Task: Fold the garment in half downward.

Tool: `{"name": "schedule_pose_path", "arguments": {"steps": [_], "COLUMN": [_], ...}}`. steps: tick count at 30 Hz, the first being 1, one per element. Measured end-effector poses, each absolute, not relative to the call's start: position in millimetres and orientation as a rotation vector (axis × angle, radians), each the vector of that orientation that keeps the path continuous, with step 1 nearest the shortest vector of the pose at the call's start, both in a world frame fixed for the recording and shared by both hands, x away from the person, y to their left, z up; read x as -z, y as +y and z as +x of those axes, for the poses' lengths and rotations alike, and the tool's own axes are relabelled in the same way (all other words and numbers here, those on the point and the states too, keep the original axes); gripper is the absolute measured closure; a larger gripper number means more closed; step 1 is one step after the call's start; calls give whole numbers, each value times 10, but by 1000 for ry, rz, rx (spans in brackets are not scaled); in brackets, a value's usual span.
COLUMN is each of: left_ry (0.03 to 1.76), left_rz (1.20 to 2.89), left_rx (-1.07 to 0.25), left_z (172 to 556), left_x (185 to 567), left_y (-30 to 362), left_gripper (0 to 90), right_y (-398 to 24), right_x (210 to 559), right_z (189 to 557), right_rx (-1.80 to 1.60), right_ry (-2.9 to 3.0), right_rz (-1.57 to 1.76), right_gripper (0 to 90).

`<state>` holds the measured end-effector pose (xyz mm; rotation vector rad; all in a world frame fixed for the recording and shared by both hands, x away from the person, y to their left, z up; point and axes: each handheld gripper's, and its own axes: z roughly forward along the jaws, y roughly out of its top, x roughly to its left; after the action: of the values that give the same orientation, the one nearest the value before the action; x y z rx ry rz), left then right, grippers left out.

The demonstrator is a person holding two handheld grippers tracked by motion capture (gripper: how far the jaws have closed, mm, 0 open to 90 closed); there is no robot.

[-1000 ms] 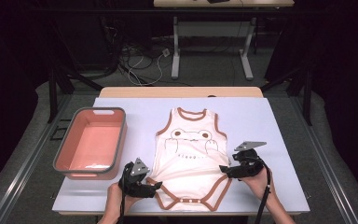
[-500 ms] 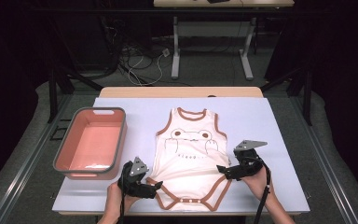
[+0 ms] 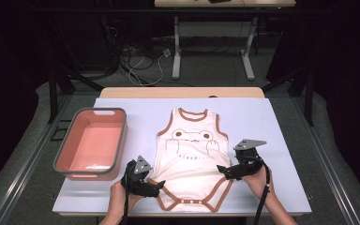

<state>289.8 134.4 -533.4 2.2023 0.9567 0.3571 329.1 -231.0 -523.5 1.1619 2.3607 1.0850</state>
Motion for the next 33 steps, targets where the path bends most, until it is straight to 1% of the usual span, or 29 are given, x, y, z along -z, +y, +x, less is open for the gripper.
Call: {"name": "schedule_pose_path", "arguments": {"steps": [11, 18, 25, 29, 31, 33], "left_ry": [1026, 1044, 1016, 1000, 1031, 1060], "left_rz": [2142, 2148, 2122, 2116, 2115, 2107], "left_rx": [-350, -390, -395, -423, -406, -391], "left_z": [3102, 3205, 3326, 3395, 3437, 3484], "left_x": [5276, 5278, 5266, 5277, 5285, 5295], "left_y": [1366, 1303, 1231, 1209, 1208, 1215], "left_gripper": [74, 63, 0, 0, 0, 0], "right_y": [-2295, -2315, -2360, -2348, -2342, -2341], "right_x": [5247, 5270, 5252, 5267, 5276, 5282], "right_z": [3394, 3477, 3546, 3586, 3607, 3631], "right_rx": [-1103, -1094, -1089, -1070, -1073, -1068], "right_ry": [2344, 2340, 2344, 2363, 2370, 2370], "right_rz": [1205, 1224, 1254, 1259, 1251, 1250], "right_gripper": [0, 1, 29, 29, 29, 49]}}
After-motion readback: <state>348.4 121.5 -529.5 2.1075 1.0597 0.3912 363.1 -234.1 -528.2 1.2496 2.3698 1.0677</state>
